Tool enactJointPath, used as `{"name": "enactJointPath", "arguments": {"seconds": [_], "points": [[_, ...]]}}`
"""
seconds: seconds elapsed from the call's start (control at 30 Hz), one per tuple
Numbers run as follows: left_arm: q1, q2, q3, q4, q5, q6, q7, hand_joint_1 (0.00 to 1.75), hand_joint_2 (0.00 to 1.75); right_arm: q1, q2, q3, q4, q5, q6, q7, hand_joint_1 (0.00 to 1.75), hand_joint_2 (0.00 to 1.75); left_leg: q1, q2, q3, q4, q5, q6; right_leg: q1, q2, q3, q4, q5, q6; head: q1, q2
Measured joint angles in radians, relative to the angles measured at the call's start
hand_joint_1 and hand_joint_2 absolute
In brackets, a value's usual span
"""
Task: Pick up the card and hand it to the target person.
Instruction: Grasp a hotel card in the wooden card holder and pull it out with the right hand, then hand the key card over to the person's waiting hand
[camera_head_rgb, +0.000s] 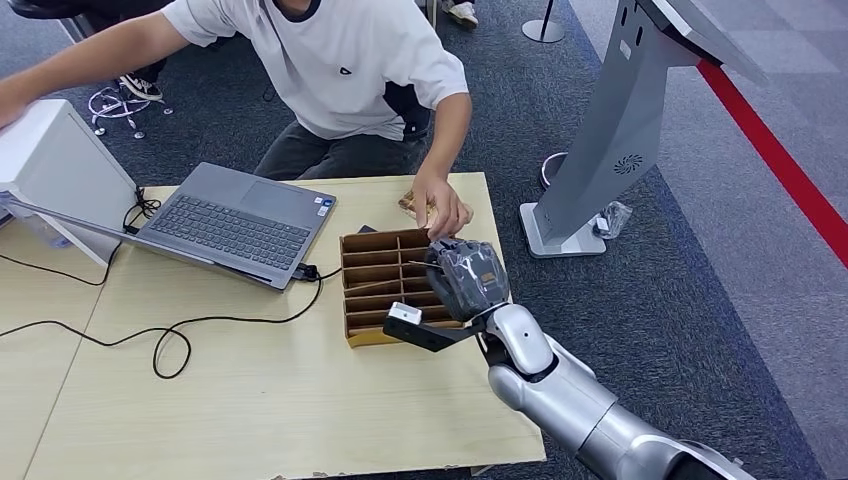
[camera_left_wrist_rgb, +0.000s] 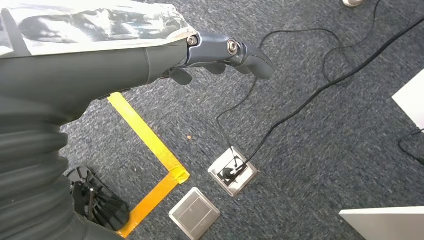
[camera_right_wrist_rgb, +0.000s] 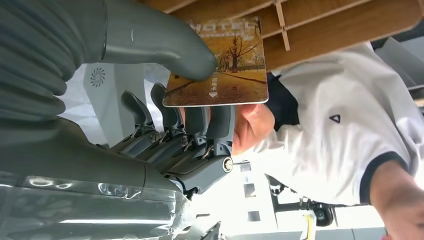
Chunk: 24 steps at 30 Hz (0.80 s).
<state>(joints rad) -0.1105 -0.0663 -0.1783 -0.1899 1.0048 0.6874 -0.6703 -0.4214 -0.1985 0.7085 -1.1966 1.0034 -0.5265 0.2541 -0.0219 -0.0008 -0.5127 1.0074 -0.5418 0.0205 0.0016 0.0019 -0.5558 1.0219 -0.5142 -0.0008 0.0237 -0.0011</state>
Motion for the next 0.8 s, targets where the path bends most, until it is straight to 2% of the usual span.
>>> {"name": "enactJointPath", "arguments": {"seconds": [0.57,0.8], "points": [[-0.004,0.000,0.000,0.004,-0.002,0.000,-0.007,0.00,1.75,0.000,-0.016,-0.003,-0.113,0.020,-0.002,0.009,1.52,1.75,0.000,0.000,0.000,0.000,0.000,0.000,0.000,0.000,0.000,0.000,0.000,0.000,0.000,0.000],[-0.005,-0.004,0.000,0.004,-0.005,0.000,-0.007,0.00,1.75,-0.006,-0.016,-0.004,-0.135,0.024,0.000,0.012,1.48,1.75,0.000,0.000,0.000,0.000,0.000,0.000,0.000,0.000,0.000,0.000,0.000,0.000,0.000,0.000]]}}
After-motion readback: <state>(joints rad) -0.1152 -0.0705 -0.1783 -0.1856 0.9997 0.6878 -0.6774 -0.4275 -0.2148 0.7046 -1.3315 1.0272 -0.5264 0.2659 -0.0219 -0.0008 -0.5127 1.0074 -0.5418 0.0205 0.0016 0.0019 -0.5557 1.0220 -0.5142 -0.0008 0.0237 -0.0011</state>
